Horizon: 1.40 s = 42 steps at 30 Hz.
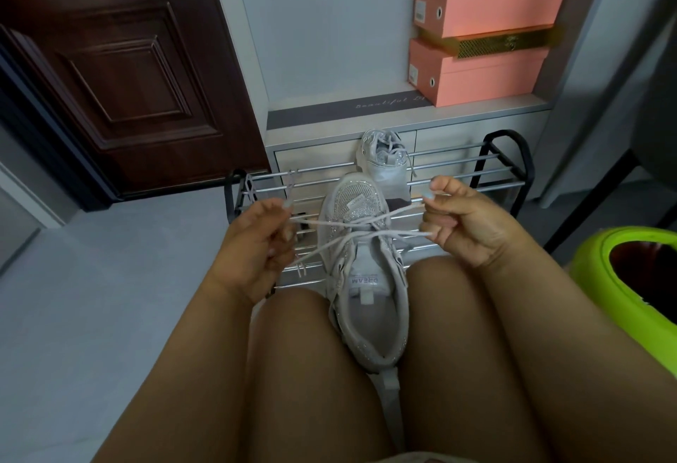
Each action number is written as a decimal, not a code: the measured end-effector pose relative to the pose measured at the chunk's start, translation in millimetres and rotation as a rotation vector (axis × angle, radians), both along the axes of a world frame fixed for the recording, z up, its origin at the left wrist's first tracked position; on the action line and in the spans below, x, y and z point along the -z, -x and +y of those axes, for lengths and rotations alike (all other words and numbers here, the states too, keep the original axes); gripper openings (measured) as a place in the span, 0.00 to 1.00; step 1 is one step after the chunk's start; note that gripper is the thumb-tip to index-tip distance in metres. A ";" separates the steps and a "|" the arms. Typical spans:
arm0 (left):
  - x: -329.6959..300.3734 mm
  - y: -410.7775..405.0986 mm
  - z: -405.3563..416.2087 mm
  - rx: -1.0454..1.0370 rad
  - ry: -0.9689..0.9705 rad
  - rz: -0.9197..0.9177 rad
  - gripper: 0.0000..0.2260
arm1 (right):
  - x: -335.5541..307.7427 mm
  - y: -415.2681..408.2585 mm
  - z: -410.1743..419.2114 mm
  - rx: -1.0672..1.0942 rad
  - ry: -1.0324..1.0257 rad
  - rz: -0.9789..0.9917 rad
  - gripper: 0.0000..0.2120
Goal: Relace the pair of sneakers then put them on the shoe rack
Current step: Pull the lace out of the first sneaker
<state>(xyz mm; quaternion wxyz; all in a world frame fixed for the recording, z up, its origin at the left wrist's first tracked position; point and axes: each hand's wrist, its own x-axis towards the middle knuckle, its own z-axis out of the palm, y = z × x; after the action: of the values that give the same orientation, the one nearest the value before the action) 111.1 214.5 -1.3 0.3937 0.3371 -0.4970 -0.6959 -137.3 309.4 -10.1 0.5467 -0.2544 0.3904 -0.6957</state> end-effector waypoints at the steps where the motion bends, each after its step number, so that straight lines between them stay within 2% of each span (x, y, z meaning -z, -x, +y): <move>1: -0.5 -3.3 -1.6 -0.029 0.130 -0.180 0.05 | 0.1 2.9 0.9 0.040 -0.011 0.120 0.11; 3: -2.3 -9.8 -6.1 -0.100 0.439 -0.566 0.06 | 3.3 6.6 3.3 0.155 -0.051 0.647 0.11; 4: -2.5 -11.7 -7.7 -0.122 0.566 -0.668 0.08 | 4.8 7.0 3.2 0.196 -0.056 0.889 0.09; 5: -2.3 -12.4 -8.5 -0.120 0.646 -0.708 0.09 | 5.9 6.9 2.4 0.198 -0.043 1.029 0.08; 9: -0.3 -5.8 -3.2 0.052 0.795 -0.737 0.09 | 6.4 -0.7 -3.2 0.116 0.007 1.287 0.07; 12: 10.7 1.7 -9.8 0.181 0.942 -0.801 0.18 | 10.2 -6.7 -8.2 0.073 -0.046 1.399 0.03; 13: 16.0 2.9 -14.0 0.188 0.928 -0.821 0.19 | 10.9 -9.9 -9.3 0.070 -0.069 1.428 0.01; 17: 31.4 12.2 -17.4 0.159 0.868 -0.922 0.15 | 11.9 -22.1 -12.6 0.014 -0.103 1.492 0.07; 20: 26.1 18.4 -8.4 0.097 0.836 -0.878 0.10 | 11.0 -28.8 -12.3 -0.007 -0.050 1.421 0.05; 23: 20.8 4.6 -15.8 -0.055 0.842 -0.876 0.14 | 14.0 -3.5 -16.8 0.308 -0.119 1.275 0.07; 25: 22.8 -13.7 -27.5 -0.268 0.721 -0.883 0.13 | 16.9 20.6 -13.6 0.547 -0.226 1.103 0.11; 27: 30.1 -23.6 -32.7 -0.425 0.597 -0.895 0.10 | 19.6 31.1 -7.4 0.601 -0.282 0.965 0.13; 30: 39.8 -11.8 -25.6 -0.317 0.563 -0.891 0.14 | 21.2 18.5 -10.9 0.452 -0.322 1.027 0.11; 34: 33.4 7.9 -8.8 -0.235 0.709 -0.763 0.04 | 19.0 -1.8 -20.4 0.378 -0.095 1.189 0.10; 37: 30.0 15.4 -4.9 -0.078 0.815 -0.702 0.02 | 18.0 -12.2 -19.8 0.192 0.006 1.291 0.11; 39: 34.0 16.8 -7.6 0.020 0.848 -0.726 0.03 | 16.7 -17.3 -18.0 0.078 0.021 1.330 0.11; 42: 36.2 19.9 -6.9 0.093 0.784 -0.717 0.05 | 15.3 -19.0 -15.0 0.004 -0.040 1.348 0.08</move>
<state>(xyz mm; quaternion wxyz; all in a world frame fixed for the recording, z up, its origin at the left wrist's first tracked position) 91.2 207.6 -37.5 0.2644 0.3589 -0.8375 -0.3158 -118.3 294.4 -25.4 0.1868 -0.6222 0.6595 -0.3782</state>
